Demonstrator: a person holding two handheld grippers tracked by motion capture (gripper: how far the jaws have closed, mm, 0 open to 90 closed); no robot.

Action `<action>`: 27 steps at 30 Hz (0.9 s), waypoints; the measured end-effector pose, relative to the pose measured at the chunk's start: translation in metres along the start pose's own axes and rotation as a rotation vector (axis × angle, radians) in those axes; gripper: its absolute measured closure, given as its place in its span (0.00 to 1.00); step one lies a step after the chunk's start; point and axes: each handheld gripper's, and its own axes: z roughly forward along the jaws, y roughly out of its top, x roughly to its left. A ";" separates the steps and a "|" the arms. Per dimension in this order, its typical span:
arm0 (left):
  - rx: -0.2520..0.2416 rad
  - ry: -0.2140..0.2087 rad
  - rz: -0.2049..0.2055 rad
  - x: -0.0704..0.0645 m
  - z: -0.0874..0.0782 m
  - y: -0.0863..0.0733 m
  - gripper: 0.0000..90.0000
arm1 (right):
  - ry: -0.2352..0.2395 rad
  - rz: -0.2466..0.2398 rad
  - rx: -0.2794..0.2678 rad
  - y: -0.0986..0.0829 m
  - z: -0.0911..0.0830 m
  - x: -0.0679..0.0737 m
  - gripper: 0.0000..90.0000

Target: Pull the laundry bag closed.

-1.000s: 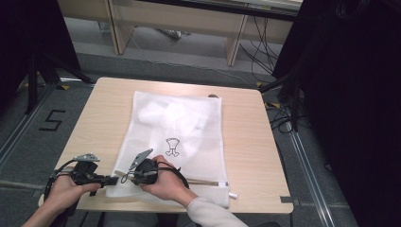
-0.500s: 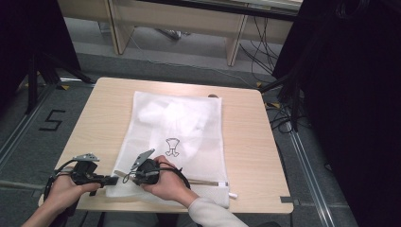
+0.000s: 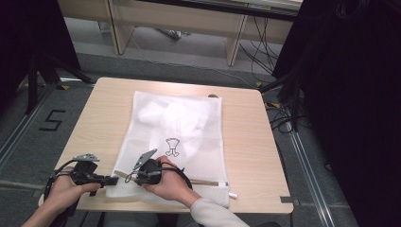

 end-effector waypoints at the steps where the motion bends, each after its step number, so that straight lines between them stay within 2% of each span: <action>1: 0.000 -0.001 -0.001 0.000 0.000 0.000 0.96 | 0.000 0.000 0.000 0.000 0.000 0.000 0.92; 10: -0.004 0.002 0.000 0.000 0.000 0.000 0.96 | 0.004 0.004 -0.013 -0.001 0.000 -0.001 0.92; 11: 0.020 -0.009 0.005 0.001 -0.002 0.001 0.96 | 0.002 0.002 -0.004 -0.001 -0.001 -0.001 0.92; 12: 0.022 -0.011 0.005 0.001 -0.002 0.001 0.96 | 0.003 0.007 -0.004 -0.002 -0.001 -0.001 0.92; 13: 0.020 -0.008 -0.001 0.001 -0.001 0.001 0.96 | 0.007 0.010 -0.010 -0.003 0.000 -0.001 0.92; 14: -0.005 0.000 -0.002 0.000 0.000 0.000 0.96 | 0.006 0.007 -0.005 -0.003 0.000 -0.001 0.92; 20: -0.003 0.000 0.003 0.001 -0.001 0.000 0.96 | 0.002 0.005 -0.007 -0.005 -0.003 -0.002 0.92; 22: 0.021 -0.009 0.006 0.001 -0.002 0.001 0.96 | 0.002 0.007 -0.006 -0.005 -0.004 -0.002 0.92; 24: -0.005 0.000 0.002 0.001 0.000 0.000 0.96 | 0.000 0.006 -0.004 -0.005 -0.004 -0.002 0.92; 25: 0.013 0.001 0.005 0.001 -0.002 0.001 0.96 | -0.004 0.005 -0.008 -0.006 -0.003 -0.002 0.92; 27: 0.018 -0.007 0.003 0.001 -0.002 0.001 0.96 | -0.007 0.006 0.002 -0.007 -0.004 -0.002 0.92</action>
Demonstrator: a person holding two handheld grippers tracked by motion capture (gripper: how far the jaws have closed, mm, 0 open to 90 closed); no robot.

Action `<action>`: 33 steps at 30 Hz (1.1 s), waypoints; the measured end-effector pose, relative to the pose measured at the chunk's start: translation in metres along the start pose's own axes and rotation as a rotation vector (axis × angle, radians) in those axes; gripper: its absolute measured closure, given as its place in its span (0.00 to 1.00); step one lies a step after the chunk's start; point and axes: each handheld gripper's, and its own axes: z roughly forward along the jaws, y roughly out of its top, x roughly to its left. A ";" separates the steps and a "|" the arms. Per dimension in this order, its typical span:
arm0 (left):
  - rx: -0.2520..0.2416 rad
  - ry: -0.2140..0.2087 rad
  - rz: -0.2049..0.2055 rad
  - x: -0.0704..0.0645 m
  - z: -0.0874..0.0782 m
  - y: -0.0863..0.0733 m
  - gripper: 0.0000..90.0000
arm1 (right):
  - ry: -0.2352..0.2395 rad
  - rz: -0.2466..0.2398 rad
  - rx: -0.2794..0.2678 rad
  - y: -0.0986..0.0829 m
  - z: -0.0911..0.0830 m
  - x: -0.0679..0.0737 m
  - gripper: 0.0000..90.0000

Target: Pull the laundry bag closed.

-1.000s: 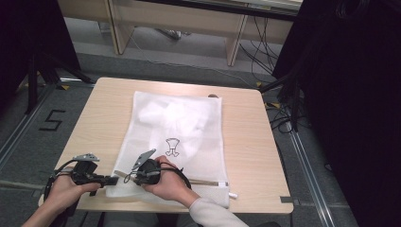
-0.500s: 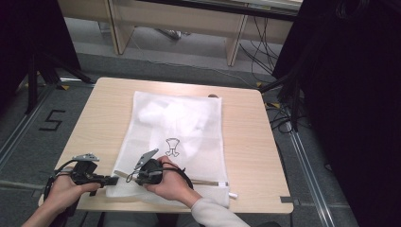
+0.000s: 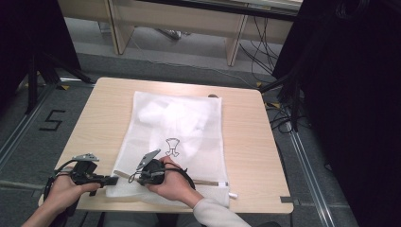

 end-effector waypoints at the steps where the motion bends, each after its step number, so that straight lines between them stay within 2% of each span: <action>1: 0.000 -0.001 0.000 0.000 0.000 0.000 0.96 | 0.003 -0.002 -0.004 0.000 0.000 -0.001 0.92; 3: -0.022 0.011 0.000 -0.001 0.002 -0.001 0.96 | 0.004 0.001 -0.003 -0.001 -0.001 -0.001 0.92; 4: 0.007 0.002 0.004 0.000 0.000 0.000 0.96 | -0.001 -0.003 -0.005 -0.001 0.000 -0.001 0.92; 7: 0.004 0.002 0.001 0.000 0.000 0.000 0.96 | 0.003 -0.002 -0.005 -0.001 0.000 -0.001 0.92; 9: -0.023 0.012 0.002 -0.001 0.002 -0.001 0.96 | 0.003 -0.003 -0.005 -0.001 -0.001 -0.001 0.92; 33: -0.022 0.022 0.003 -0.001 0.001 -0.001 0.96 | -0.010 -0.002 0.009 -0.006 -0.007 -0.003 0.92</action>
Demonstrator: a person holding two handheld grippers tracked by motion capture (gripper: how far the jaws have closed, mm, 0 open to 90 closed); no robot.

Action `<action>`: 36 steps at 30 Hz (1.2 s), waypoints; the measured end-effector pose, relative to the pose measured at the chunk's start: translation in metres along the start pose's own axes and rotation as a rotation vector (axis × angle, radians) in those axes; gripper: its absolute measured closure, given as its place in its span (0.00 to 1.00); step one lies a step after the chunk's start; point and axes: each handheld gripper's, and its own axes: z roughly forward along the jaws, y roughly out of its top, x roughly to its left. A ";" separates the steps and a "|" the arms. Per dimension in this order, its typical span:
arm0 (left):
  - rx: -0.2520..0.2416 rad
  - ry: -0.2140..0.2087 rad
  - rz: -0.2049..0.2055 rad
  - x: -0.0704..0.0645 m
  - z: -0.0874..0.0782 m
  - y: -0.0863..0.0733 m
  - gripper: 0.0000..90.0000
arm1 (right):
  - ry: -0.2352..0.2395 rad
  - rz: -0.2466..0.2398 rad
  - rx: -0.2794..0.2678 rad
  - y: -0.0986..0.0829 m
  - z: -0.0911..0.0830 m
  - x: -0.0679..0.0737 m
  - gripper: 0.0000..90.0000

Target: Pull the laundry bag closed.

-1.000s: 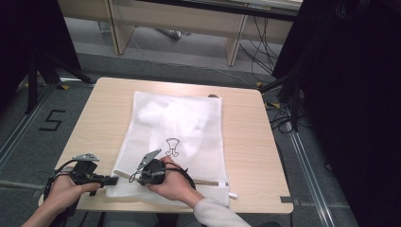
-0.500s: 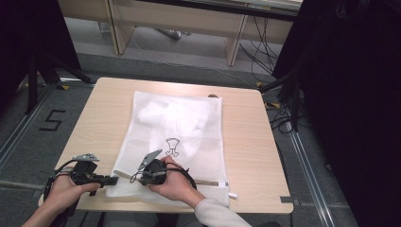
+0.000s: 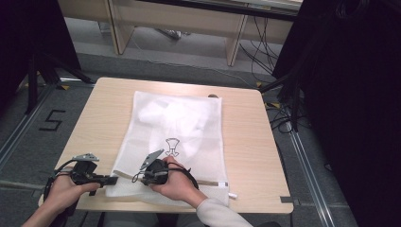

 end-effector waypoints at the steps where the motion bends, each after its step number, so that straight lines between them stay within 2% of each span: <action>1: -0.001 -0.001 -0.001 0.000 0.000 0.000 0.96 | -0.001 0.000 0.000 0.000 0.000 0.000 0.92; 9: -0.001 0.000 0.000 0.000 0.000 0.000 0.96 | -0.004 0.006 0.004 -0.003 -0.003 -0.003 0.92; 11: 0.018 -0.006 0.006 0.000 -0.002 0.001 0.96 | -0.005 0.008 0.004 -0.003 -0.003 -0.003 0.92; 36: 0.015 -0.003 -0.002 0.000 -0.002 0.001 0.96 | -0.015 0.009 0.017 -0.009 -0.007 -0.007 0.92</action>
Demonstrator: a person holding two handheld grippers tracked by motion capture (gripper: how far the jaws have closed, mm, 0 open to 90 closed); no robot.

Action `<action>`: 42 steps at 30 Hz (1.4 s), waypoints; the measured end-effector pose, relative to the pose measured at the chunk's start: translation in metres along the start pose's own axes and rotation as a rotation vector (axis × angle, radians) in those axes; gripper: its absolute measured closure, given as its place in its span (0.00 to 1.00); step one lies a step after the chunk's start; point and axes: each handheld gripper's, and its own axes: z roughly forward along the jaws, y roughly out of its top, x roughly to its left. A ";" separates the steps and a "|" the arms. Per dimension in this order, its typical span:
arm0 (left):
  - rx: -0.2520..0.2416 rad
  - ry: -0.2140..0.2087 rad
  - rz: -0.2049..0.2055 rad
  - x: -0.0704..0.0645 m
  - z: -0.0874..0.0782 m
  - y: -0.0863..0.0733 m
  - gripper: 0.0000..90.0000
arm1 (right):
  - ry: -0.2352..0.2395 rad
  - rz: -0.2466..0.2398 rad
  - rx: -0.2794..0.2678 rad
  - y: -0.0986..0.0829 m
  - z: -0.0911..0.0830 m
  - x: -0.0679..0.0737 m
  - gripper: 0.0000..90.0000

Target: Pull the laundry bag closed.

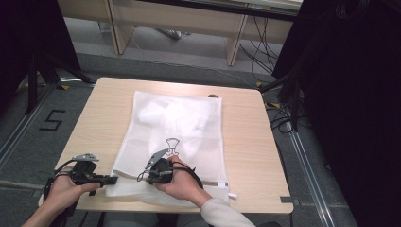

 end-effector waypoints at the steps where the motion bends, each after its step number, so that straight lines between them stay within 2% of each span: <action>1: -0.001 0.000 0.001 0.000 0.000 0.000 0.96 | -0.001 0.002 0.003 0.000 -0.001 0.000 0.92; 6: -0.005 0.007 0.004 0.000 0.001 0.000 0.96 | 0.001 0.006 0.006 -0.003 -0.001 -0.002 0.92; 12: 0.003 -0.003 0.011 0.000 0.000 0.000 0.96 | 0.002 0.006 0.007 -0.003 -0.002 -0.001 0.92; 13: 0.004 0.006 0.018 0.000 0.000 0.000 0.96 | 0.002 0.002 0.007 -0.003 -0.002 -0.001 0.92; 19: 0.003 0.007 0.014 0.000 0.000 0.000 0.96 | -0.005 0.028 0.026 -0.006 -0.005 -0.003 0.92; 22: 0.003 0.009 0.014 0.000 0.000 0.000 0.96 | -0.002 0.024 0.027 -0.007 -0.006 -0.004 0.92; 24: -0.017 0.011 0.009 0.000 0.001 -0.001 0.96 | -0.006 0.018 0.028 -0.007 -0.006 -0.004 0.92; 25: -0.004 0.012 0.011 0.000 0.001 0.000 0.96 | -0.008 0.017 0.028 -0.007 -0.006 -0.005 0.92; 29: 0.004 0.009 0.014 0.000 0.000 0.000 0.96 | -0.005 0.055 0.032 -0.009 -0.008 -0.004 0.92; 30: -0.013 0.012 0.014 0.000 0.001 -0.001 0.96 | -0.014 0.039 0.035 -0.009 -0.008 -0.005 0.92; 31: -0.008 0.013 0.015 0.000 0.001 0.000 0.96 | -0.007 0.026 0.034 -0.009 -0.008 -0.005 0.92; 32: 0.006 0.007 0.018 0.000 0.000 0.000 0.96 | -0.006 0.028 0.034 -0.009 -0.009 -0.006 0.92; 42: 0.003 0.010 0.015 0.000 0.000 0.000 0.96 | -0.019 0.030 0.041 -0.013 -0.011 -0.007 0.92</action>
